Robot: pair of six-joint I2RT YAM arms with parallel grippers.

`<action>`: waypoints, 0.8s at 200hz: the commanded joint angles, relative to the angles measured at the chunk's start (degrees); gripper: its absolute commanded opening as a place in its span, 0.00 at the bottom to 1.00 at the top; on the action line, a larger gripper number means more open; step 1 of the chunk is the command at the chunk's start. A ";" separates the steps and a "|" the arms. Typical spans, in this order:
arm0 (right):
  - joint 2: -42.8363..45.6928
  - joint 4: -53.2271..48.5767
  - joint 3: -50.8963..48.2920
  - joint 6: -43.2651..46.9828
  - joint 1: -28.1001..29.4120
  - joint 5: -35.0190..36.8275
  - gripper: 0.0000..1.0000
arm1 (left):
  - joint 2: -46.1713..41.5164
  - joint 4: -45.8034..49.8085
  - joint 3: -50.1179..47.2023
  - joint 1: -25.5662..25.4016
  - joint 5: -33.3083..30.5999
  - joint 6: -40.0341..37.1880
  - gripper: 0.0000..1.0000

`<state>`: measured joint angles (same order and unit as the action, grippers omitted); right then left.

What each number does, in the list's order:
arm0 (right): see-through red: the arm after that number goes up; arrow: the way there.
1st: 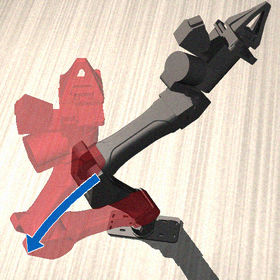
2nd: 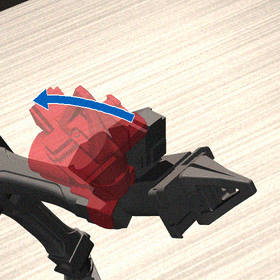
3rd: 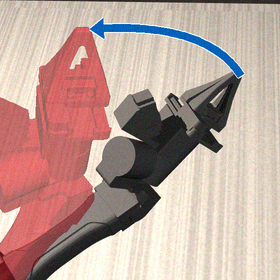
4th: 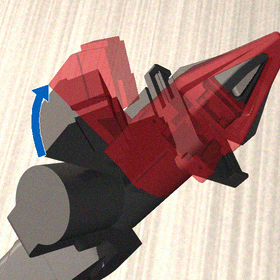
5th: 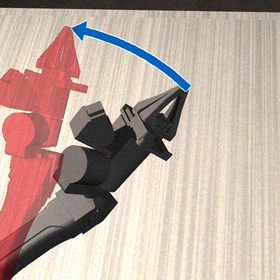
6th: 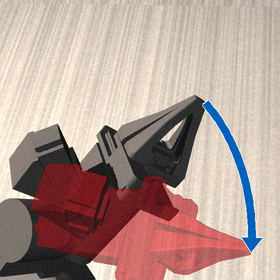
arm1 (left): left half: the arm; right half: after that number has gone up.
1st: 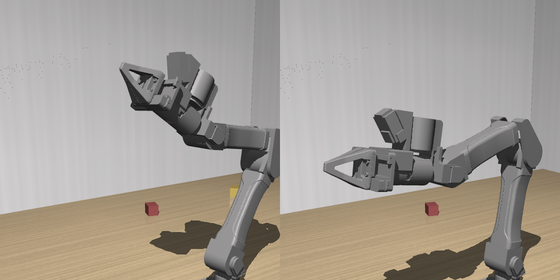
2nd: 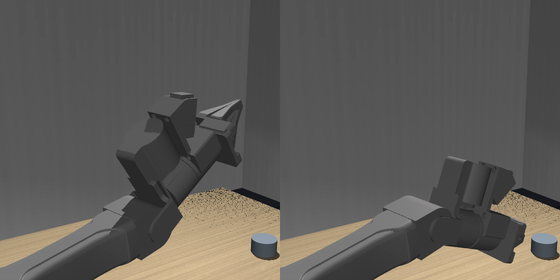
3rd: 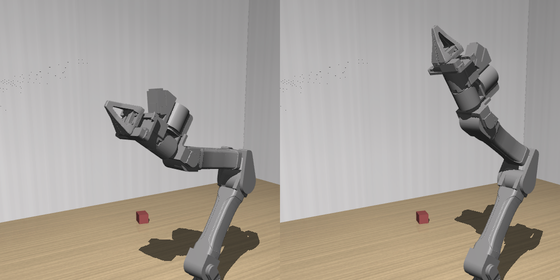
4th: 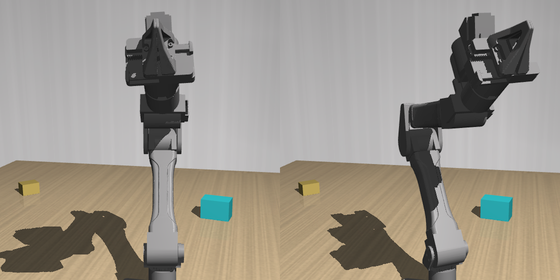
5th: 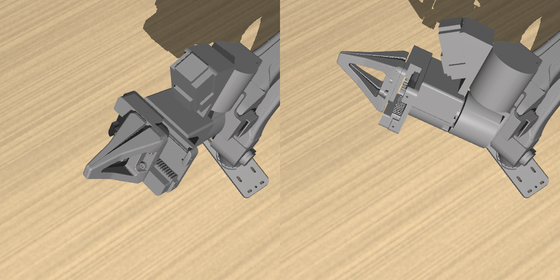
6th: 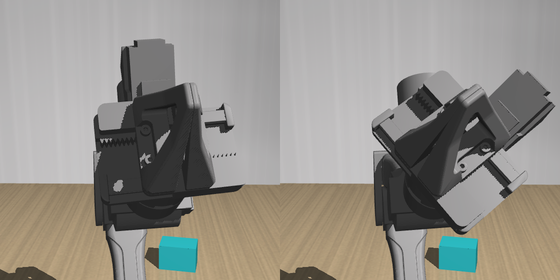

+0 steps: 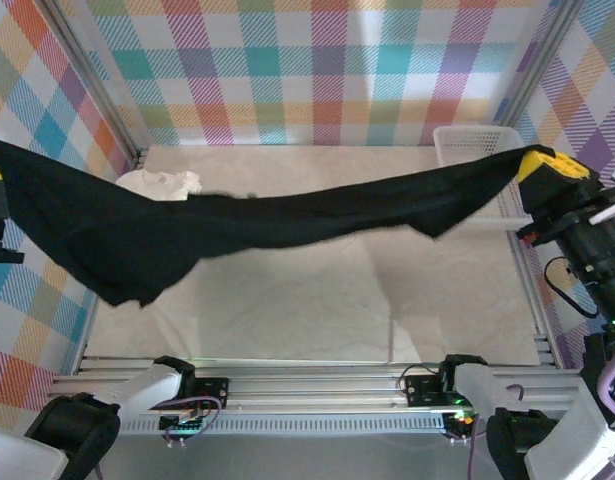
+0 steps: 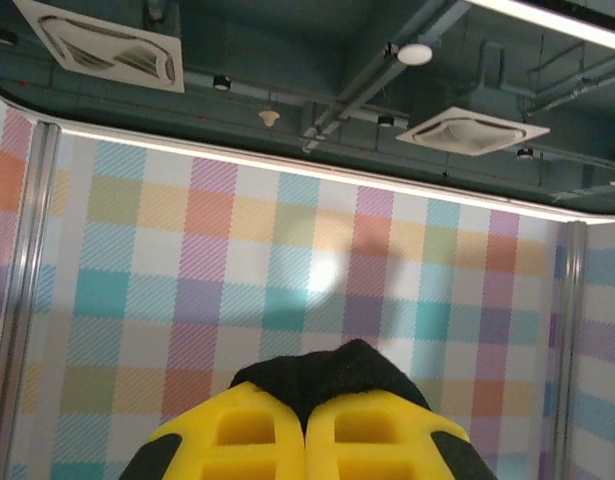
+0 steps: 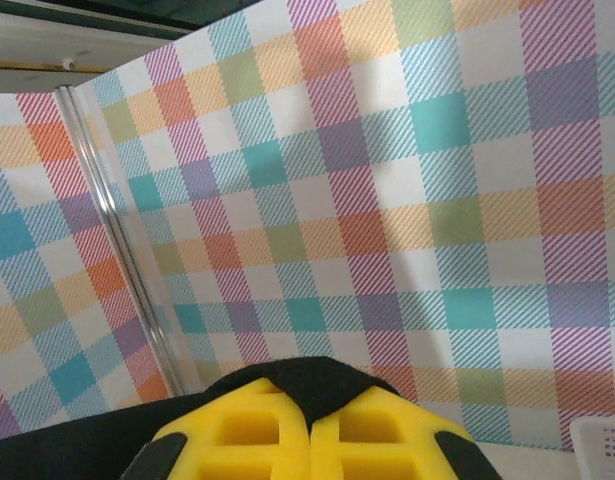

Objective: Fold the inside-out t-shirt

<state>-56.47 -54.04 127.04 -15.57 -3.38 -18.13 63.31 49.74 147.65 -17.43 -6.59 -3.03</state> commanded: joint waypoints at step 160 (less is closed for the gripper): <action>-78.03 17.07 15.39 5.10 4.24 12.66 0.31 | 86.53 -13.88 24.12 9.52 0.20 -0.86 0.45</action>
<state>-120.86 -31.29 123.28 -12.53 0.43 -10.48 141.80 35.66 159.89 -9.17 -9.67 -6.79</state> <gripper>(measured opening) 0.260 0.340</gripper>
